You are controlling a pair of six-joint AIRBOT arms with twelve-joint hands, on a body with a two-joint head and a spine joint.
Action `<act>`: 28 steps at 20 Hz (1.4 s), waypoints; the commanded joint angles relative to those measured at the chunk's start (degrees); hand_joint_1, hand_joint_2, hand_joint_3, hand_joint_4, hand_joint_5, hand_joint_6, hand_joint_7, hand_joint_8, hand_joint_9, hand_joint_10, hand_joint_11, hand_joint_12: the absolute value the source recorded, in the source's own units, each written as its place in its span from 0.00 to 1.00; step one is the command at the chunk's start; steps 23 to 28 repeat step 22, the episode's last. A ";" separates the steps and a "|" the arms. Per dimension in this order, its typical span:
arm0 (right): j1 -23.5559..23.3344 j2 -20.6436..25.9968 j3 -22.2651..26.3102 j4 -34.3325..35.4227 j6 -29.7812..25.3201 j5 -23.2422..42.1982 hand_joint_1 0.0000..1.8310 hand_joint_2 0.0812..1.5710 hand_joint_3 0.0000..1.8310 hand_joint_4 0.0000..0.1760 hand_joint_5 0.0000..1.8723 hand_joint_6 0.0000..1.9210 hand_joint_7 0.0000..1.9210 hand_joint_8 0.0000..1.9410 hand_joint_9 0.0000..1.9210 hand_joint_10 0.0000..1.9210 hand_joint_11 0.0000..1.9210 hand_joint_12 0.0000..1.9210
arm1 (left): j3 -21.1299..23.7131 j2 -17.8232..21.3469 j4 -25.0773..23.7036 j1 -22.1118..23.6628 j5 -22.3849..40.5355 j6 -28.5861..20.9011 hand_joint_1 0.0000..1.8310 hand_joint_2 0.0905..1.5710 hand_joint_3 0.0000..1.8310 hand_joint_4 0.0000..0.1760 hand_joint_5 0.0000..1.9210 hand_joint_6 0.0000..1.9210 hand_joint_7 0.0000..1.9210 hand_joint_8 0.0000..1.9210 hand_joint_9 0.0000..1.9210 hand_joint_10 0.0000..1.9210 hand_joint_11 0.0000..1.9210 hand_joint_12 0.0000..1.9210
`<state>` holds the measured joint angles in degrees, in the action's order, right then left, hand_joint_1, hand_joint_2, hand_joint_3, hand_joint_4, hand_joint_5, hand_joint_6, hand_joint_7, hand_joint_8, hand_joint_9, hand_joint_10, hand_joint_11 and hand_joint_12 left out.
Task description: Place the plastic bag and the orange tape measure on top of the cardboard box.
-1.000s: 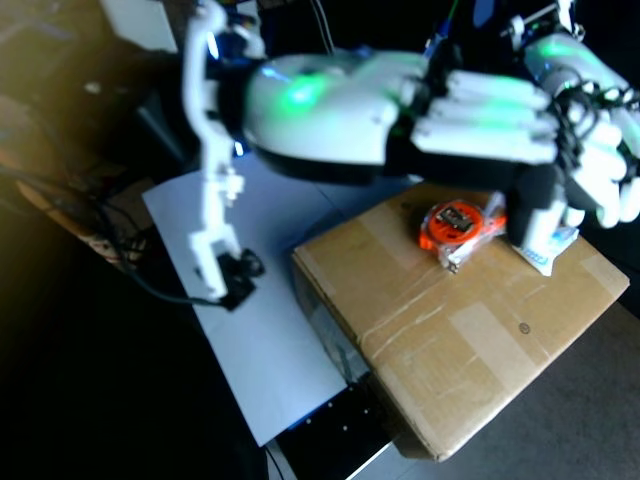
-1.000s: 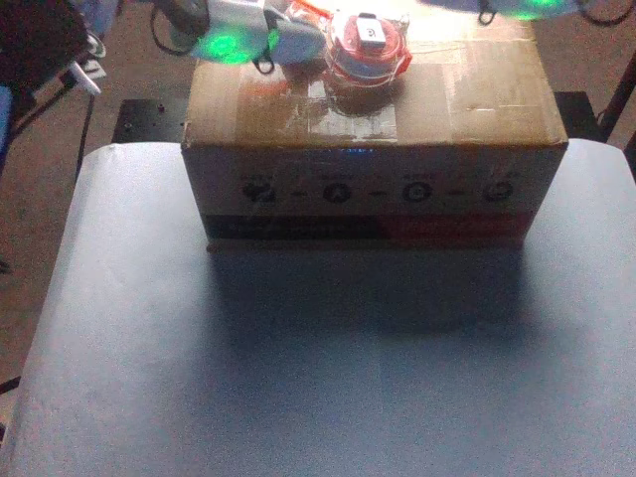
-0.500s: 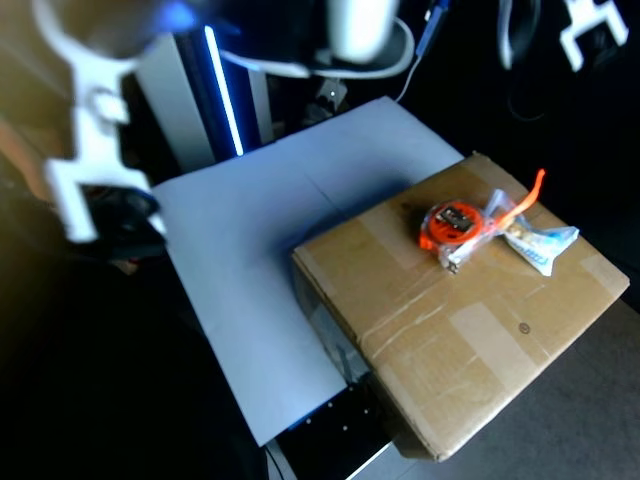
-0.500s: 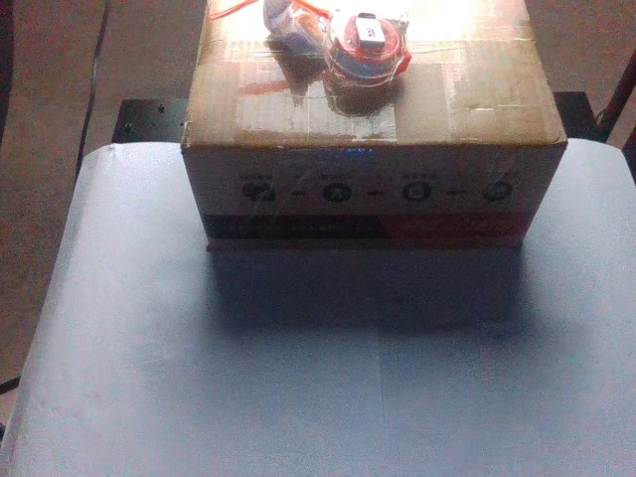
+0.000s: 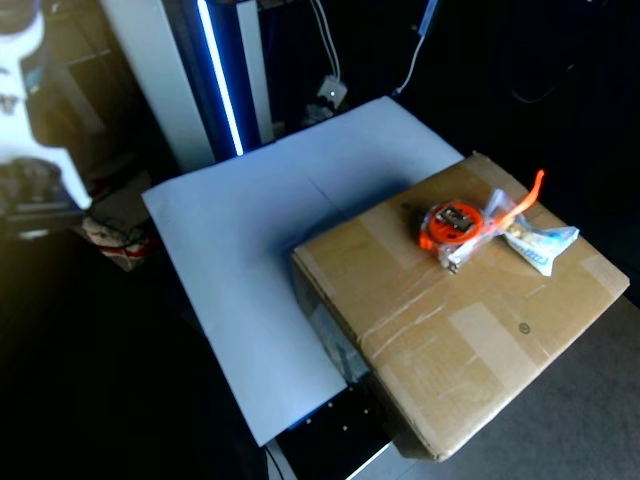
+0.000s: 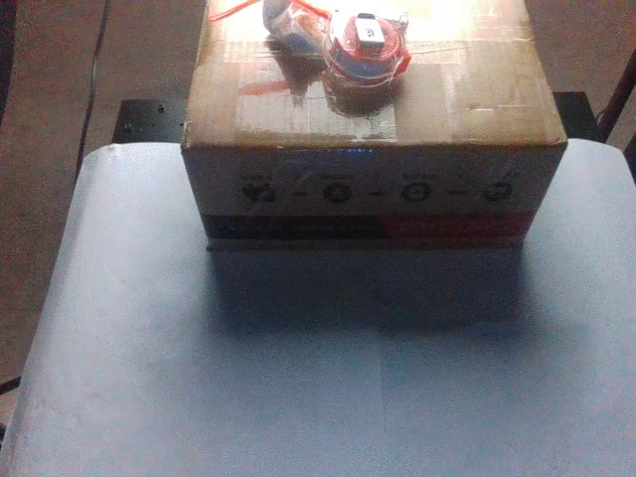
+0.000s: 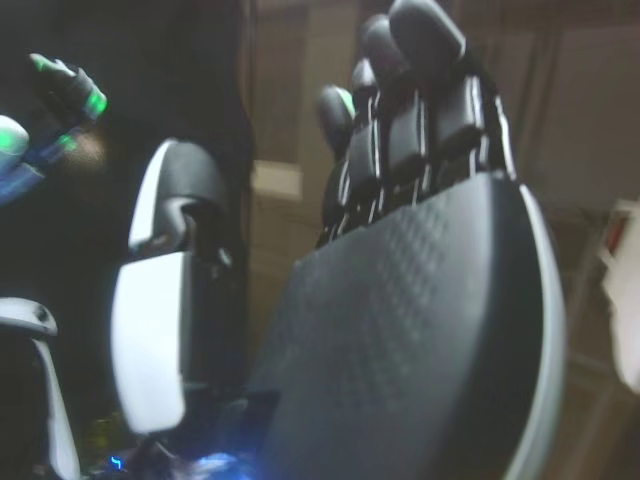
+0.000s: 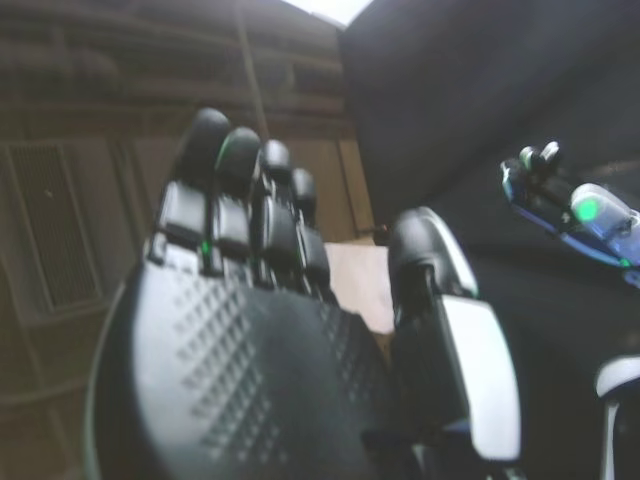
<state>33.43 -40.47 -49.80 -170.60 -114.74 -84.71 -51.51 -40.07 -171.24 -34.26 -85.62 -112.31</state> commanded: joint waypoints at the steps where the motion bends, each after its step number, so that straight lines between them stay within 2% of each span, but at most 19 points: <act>1: 0.01 0.07 0.06 -1.97 -0.30 -6.00 0.27 0.75 0.00 0.00 0.07 0.16 0.08 0.06 0.01 0.40 0.00 0.54 | 0.05 -0.04 -1.34 0.38 -6.78 -0.25 0.22 0.80 0.00 0.00 0.01 0.12 0.13 0.01 0.07 0.38 0.00 0.74; 2: 1.28 0.22 0.26 -1.67 -0.43 -6.20 0.28 0.72 0.00 0.00 0.02 0.12 0.06 0.02 0.00 0.37 0.00 0.45 | 0.22 -0.23 -1.29 -0.49 -7.26 -0.90 0.14 0.78 0.00 0.00 0.02 0.05 0.07 0.00 0.08 0.30 0.00 0.72; 4: 4.59 -0.02 0.76 0.48 -0.72 -8.54 0.24 0.73 0.00 0.00 0.02 0.00 0.07 0.01 0.06 0.18 0.00 0.27 | 0.20 -0.73 0.96 -3.92 -9.36 -3.17 0.19 0.74 0.00 0.00 0.08 0.07 0.14 0.02 0.09 0.29 0.00 0.72; 5: 8.03 -0.56 0.81 2.52 -0.97 -11.49 0.17 0.75 0.00 0.00 0.04 0.01 0.09 0.01 0.06 0.15 0.00 0.21 | 0.14 -1.14 3.06 -6.79 -11.91 -3.88 0.30 0.72 0.00 0.00 0.07 0.06 0.11 0.01 0.06 0.29 0.00 0.69; 6: 11.44 -0.73 0.88 4.72 -1.96 -15.18 0.17 0.73 0.00 0.00 0.09 0.03 0.11 0.01 0.07 0.11 0.00 0.21 | 0.08 -1.51 5.41 -10.61 -15.28 -5.28 0.36 0.75 0.00 0.07 0.11 0.08 0.11 0.00 0.08 0.23 0.00 0.60; 7: 13.05 -0.69 0.90 5.96 -3.96 -16.27 0.17 0.71 0.00 0.00 0.15 0.06 0.16 0.01 0.12 0.05 0.00 0.25 | -0.03 -1.63 6.39 -12.41 -15.61 -7.68 0.42 0.76 0.00 0.41 0.10 0.09 0.11 0.00 0.09 0.11 0.00 0.49; 8: 13.99 -0.60 0.89 6.84 -6.52 -16.27 0.19 0.72 0.00 0.00 0.13 0.05 0.16 0.00 0.12 0.03 0.00 0.23 | -0.24 -1.99 6.24 -12.48 -15.61 -8.42 0.48 0.78 0.00 0.35 0.16 0.34 0.11 0.00 0.11 0.06 0.00 0.46; 9: 14.97 -0.69 0.95 6.89 -7.30 -16.27 0.22 0.72 0.00 0.00 0.07 0.02 0.13 0.00 0.12 0.03 0.00 0.20 | -0.19 -2.29 6.29 -12.82 -15.61 -8.51 0.49 0.83 0.00 0.16 0.27 0.72 0.13 0.01 0.12 0.05 0.00 0.46; 10: 15.43 -1.13 1.03 7.01 -7.47 -16.28 0.19 0.72 0.00 0.00 0.08 0.02 0.15 0.01 0.12 0.01 0.00 0.13 | -0.15 -2.46 6.50 -13.51 -15.62 -9.00 0.44 0.82 0.00 0.46 0.14 0.58 0.12 0.00 0.12 0.04 0.00 0.33; 11: 15.66 -1.56 1.04 7.01 -7.58 -16.28 0.18 0.70 0.00 0.29 0.02 0.00 0.14 0.00 0.12 0.01 0.00 0.15 | 0.00 -2.46 6.51 -14.22 -15.62 -9.27 0.35 0.80 0.00 0.75 0.05 0.36 0.08 0.00 0.10 0.01 0.00 0.21; 12: 15.71 -1.79 1.05 6.63 -7.78 -16.28 0.19 0.71 0.00 0.00 0.09 0.04 0.16 0.01 0.14 0.01 0.00 0.24 | 0.28 -2.44 6.26 -14.69 -15.63 -9.29 0.28 0.80 0.00 0.49 0.05 0.07 0.05 0.01 0.09 0.00 0.00 0.22; 13: 15.69 -1.71 1.04 5.56 -8.03 -16.28 0.17 0.76 0.01 0.67 0.07 0.03 0.13 0.01 0.10 0.01 0.00 0.08 | 0.38 -2.45 5.18 -14.72 -15.63 -9.09 0.23 0.82 0.00 0.64 0.12 0.21 0.18 0.03 0.14 0.03 0.00 0.37; 14: 15.67 -1.42 1.03 4.29 -8.26 -16.28 0.26 0.74 0.00 0.83 0.19 0.11 0.23 0.06 0.19 0.11 0.00 0.43 | 0.48 -2.42 4.47 -14.64 -15.63 -8.65 0.14 0.83 0.00 0.92 0.12 0.23 0.17 0.02 0.14 0.03 0.00 0.40; 15: 15.67 -0.94 1.04 3.00 -8.29 -16.29 0.29 0.81 0.02 0.99 0.19 0.30 0.19 0.08 0.07 0.30 0.00 0.52 | 0.75 -2.27 3.55 -14.09 -15.63 -7.45 0.20 0.79 0.00 0.75 0.24 0.38 0.32 0.05 0.22 0.10 0.00 0.61; 16: 15.64 -0.54 1.09 1.50 -8.32 -16.29 0.38 0.85 0.01 1.00 0.26 0.74 0.26 0.17 0.08 0.45 0.00 0.67 | 1.11 -2.00 2.23 -13.17 -15.63 -5.87 0.22 0.82 0.00 0.69 0.24 0.38 0.31 0.03 0.19 0.11 0.00 0.57; 17: 14.89 -0.55 1.23 -0.49 -8.31 -16.30 0.47 0.82 0.00 0.66 0.35 0.79 0.27 0.41 0.19 0.53 0.04 0.83 | 1.58 -1.80 0.47 -12.45 -15.63 -4.15 0.57 0.89 0.00 0.00 0.30 0.96 0.25 0.77 0.24 0.32 0.00 0.79; 18: 14.66 -0.84 1.19 -1.21 -8.26 -16.30 0.47 0.82 0.00 0.65 0.35 0.79 0.26 0.42 0.19 0.53 0.04 0.84 | 1.61 -1.92 -0.23 -12.29 -15.63 -3.57 0.58 0.89 0.00 0.00 0.29 0.98 0.24 0.82 0.18 0.46 0.00 0.79; 22: 15.17 1.60 4.16 -1.97 -8.29 -16.30 0.47 0.82 0.00 0.66 0.35 0.79 0.26 0.42 0.19 0.53 0.04 0.84 | 3.53 -0.94 -0.22 -12.74 -15.66 -7.34 0.58 0.89 0.00 0.00 0.29 0.98 0.24 0.82 0.17 0.48 0.00 0.79; 28: 15.17 1.60 4.16 -1.97 -8.29 -16.30 0.47 0.82 0.00 0.66 0.35 0.79 0.26 0.42 0.19 0.53 0.04 0.84 | 3.53 -0.94 -0.22 -12.74 -15.66 -7.34 0.58 0.89 0.00 0.00 0.29 0.98 0.24 0.82 0.17 0.48 0.00 0.79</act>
